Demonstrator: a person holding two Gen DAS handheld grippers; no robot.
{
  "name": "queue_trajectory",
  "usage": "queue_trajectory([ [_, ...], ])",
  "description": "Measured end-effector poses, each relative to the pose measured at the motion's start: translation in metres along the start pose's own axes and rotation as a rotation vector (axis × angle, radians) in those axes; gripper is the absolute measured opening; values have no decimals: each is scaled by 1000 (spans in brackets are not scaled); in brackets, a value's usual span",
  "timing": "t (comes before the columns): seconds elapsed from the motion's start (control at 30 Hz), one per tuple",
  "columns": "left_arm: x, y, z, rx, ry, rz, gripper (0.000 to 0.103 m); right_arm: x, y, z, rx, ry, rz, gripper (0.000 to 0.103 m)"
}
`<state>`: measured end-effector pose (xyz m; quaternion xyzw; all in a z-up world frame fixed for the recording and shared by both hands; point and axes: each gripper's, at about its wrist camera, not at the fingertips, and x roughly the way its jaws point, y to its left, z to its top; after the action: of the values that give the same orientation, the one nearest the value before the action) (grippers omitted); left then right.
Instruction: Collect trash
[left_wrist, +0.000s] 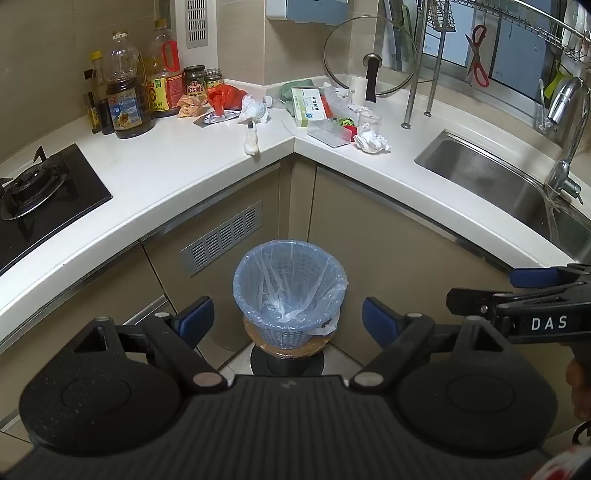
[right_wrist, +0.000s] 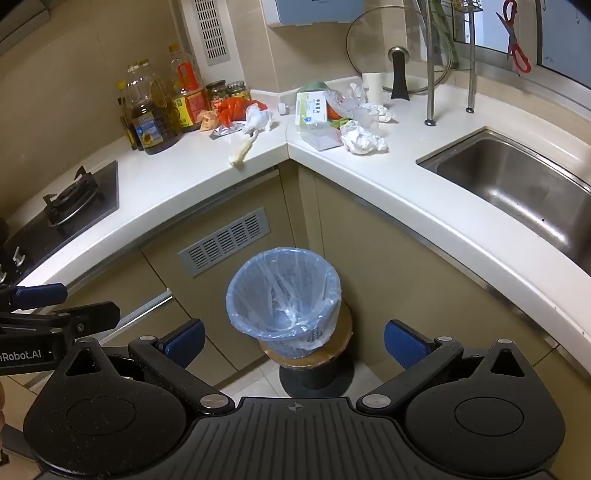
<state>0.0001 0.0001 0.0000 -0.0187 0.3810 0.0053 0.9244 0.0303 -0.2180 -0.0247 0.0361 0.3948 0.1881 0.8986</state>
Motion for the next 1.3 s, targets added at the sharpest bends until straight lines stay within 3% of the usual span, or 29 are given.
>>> queue_trajectory([
  [1.3,0,3,3,-3,-11,9,86,2,5,0,-9,-8,3,103],
])
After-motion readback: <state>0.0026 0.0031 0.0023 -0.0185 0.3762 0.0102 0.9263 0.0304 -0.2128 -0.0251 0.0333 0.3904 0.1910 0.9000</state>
